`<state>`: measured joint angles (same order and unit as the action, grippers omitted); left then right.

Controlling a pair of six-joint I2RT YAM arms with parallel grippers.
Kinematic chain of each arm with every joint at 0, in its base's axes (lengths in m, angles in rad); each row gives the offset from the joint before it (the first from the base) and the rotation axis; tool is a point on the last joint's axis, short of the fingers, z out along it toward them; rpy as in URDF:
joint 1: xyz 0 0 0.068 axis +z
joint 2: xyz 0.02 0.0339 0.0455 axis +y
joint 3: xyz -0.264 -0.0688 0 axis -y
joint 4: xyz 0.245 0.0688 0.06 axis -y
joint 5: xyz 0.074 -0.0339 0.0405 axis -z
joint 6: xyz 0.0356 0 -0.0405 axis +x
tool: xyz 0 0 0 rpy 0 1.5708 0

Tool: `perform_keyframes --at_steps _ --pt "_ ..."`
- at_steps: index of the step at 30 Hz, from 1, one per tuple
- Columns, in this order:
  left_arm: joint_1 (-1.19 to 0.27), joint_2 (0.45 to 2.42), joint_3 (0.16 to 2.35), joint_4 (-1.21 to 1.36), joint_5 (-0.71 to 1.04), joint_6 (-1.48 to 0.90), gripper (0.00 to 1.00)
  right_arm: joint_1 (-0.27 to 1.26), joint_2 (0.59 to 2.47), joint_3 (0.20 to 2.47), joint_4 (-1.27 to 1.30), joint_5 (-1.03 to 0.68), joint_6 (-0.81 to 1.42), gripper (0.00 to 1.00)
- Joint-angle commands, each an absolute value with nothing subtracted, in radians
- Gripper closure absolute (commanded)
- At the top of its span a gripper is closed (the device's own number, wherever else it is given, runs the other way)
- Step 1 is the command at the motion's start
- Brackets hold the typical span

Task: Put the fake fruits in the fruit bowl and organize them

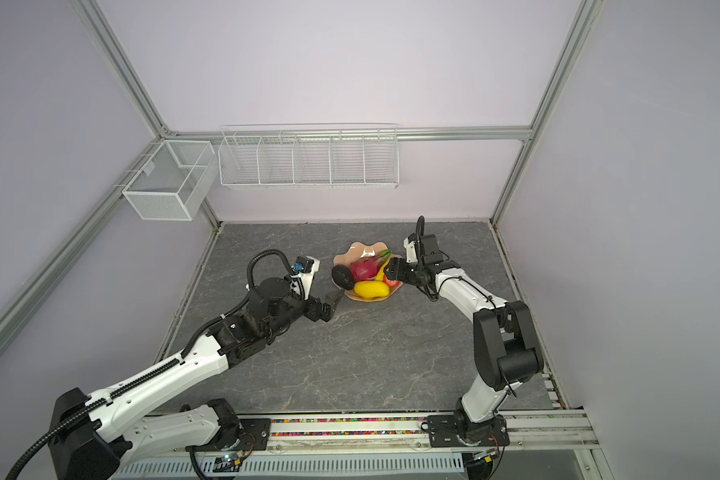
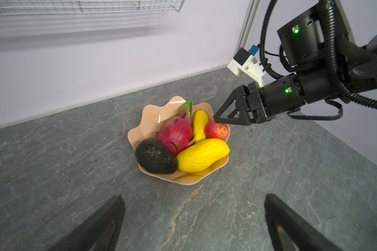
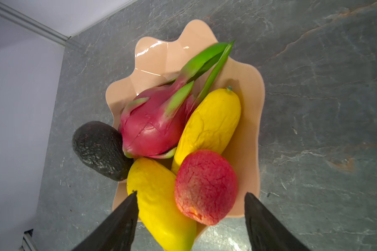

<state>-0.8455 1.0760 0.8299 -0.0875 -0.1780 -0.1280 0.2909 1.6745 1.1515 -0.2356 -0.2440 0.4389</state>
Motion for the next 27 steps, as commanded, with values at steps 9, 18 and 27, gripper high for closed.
perform_keyframes --at_steps 9,18,27 --pt "-0.268 0.887 0.553 0.016 -0.488 -0.056 0.01 0.122 1.383 0.749 0.154 0.316 0.16 0.15" --pt "-0.076 1.374 0.448 0.61 -0.359 -0.078 0.01 0.057 1.519 0.519 0.627 0.292 -0.018 0.11" --pt "-0.049 1.54 0.327 1.011 -0.233 -0.034 0.01 0.024 1.545 0.37 0.92 0.162 -0.033 0.11"
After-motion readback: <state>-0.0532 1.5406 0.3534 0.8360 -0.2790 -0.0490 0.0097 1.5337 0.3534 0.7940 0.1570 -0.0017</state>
